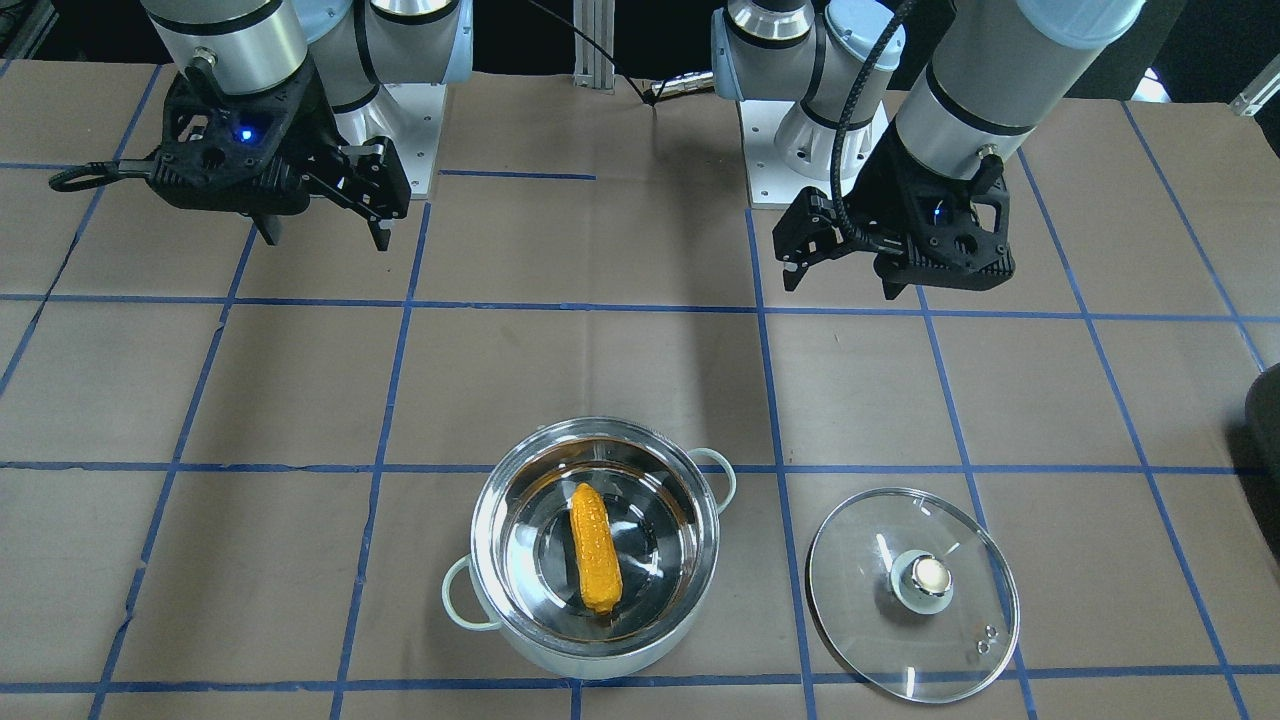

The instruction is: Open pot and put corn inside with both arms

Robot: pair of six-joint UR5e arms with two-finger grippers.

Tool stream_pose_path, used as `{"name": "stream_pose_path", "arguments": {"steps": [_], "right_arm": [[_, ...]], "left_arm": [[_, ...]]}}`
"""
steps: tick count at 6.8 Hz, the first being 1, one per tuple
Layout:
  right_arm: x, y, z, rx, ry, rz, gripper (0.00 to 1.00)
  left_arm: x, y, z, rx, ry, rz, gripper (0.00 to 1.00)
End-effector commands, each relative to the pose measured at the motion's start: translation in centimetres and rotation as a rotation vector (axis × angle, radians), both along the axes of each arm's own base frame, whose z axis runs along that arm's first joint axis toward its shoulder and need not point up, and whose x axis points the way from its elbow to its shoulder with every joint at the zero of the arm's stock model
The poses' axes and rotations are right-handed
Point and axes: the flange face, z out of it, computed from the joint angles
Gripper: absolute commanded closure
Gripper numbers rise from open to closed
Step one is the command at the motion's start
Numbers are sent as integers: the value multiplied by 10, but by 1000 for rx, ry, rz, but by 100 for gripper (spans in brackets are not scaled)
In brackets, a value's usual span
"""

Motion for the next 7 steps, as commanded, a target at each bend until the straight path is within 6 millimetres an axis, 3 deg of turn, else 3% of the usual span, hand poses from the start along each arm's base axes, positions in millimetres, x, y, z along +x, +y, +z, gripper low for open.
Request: {"name": "stream_pose_path", "arguments": {"steps": [1, 5, 7], "right_arm": [[3, 1, 15, -30, 2, 19, 0], [6, 3, 14, -25, -1, 27, 0], [6, 3, 14, -24, 1, 27, 0]], "left_arm": [[9, 4, -4, 2, 3, 15, 0], [12, -3, 4, -15, 0, 24, 0], [28, -6, 2, -26, -158, 13, 0]]}}
